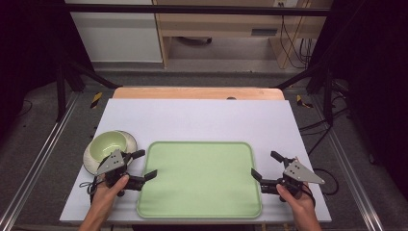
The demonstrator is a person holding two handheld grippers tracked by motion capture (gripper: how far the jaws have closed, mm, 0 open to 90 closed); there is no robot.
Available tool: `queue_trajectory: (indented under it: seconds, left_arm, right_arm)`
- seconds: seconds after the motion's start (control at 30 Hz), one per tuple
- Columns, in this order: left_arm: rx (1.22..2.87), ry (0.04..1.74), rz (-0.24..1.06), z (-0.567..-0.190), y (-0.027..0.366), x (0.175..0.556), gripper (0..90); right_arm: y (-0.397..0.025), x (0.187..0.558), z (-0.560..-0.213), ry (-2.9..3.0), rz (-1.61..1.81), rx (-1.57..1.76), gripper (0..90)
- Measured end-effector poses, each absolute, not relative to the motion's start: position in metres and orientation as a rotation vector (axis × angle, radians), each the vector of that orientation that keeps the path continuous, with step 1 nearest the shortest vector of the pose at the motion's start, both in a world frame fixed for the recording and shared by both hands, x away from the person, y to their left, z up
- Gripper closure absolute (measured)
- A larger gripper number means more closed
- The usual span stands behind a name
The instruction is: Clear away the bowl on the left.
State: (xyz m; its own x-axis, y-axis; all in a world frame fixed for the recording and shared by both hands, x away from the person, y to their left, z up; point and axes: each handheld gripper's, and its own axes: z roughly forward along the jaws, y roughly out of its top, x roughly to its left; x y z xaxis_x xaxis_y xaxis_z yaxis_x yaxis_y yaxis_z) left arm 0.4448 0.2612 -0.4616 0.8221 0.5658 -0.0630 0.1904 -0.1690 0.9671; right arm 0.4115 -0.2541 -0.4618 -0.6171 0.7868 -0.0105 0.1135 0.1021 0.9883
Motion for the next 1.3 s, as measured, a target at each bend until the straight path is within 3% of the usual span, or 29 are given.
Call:
queue_trajectory:
  seconds: [0.77, 1.3]
  left_arm:
    - [1.713, 0.593, 0.368, -0.445, 0.270, 0.443, 7.0]
    - [1.822, 0.586, 0.375, -0.416, 0.272, 0.448, 7.0]
  right_arm:
    - [-0.254, 0.410, -0.461, 1.826, 1.557, 0.883, 4.3]
    - [-0.253, 0.411, -0.462, 1.833, 1.537, 0.889, 4.3]
